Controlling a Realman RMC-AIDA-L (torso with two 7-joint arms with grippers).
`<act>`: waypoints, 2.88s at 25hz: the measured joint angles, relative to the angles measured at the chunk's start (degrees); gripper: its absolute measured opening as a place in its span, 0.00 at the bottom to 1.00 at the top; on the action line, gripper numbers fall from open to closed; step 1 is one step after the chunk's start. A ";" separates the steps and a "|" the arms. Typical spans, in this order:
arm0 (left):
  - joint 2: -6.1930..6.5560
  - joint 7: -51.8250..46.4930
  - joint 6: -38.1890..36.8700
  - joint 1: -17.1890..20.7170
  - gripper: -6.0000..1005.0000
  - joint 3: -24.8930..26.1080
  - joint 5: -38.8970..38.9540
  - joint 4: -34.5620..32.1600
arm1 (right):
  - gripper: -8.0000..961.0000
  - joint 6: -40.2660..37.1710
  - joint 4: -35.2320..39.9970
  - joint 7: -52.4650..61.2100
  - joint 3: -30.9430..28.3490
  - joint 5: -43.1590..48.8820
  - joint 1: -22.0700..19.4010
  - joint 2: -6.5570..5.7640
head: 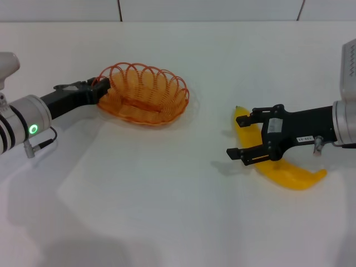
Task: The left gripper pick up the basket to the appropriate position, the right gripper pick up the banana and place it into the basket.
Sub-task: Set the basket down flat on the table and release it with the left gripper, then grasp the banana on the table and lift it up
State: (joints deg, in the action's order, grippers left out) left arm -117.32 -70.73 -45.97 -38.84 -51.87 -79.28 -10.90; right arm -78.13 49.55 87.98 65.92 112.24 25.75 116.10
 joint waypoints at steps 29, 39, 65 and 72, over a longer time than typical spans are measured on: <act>0.91 15.84 -20.68 11.79 0.72 -0.53 2.43 -8.24 | 0.91 -1.39 0.30 -0.60 -0.43 -0.36 -0.45 0.18; 3.39 10.23 -24.00 12.34 0.80 -0.60 -9.16 -8.35 | 0.91 -1.52 5.85 0.44 0.06 -0.62 -2.74 1.04; 3.18 10.70 -24.15 12.67 0.80 -0.01 -10.89 -9.14 | 0.90 4.36 40.98 43.36 26.30 31.47 -11.15 1.03; 3.16 10.71 -24.06 12.64 0.80 -0.30 -10.90 -9.14 | 0.90 1.91 40.90 47.39 29.63 35.30 -9.09 1.00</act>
State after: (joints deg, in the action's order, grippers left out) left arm -114.16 -60.03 -70.03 -26.19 -52.17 -90.18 -20.04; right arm -76.23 90.45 135.37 95.55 147.53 16.66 117.10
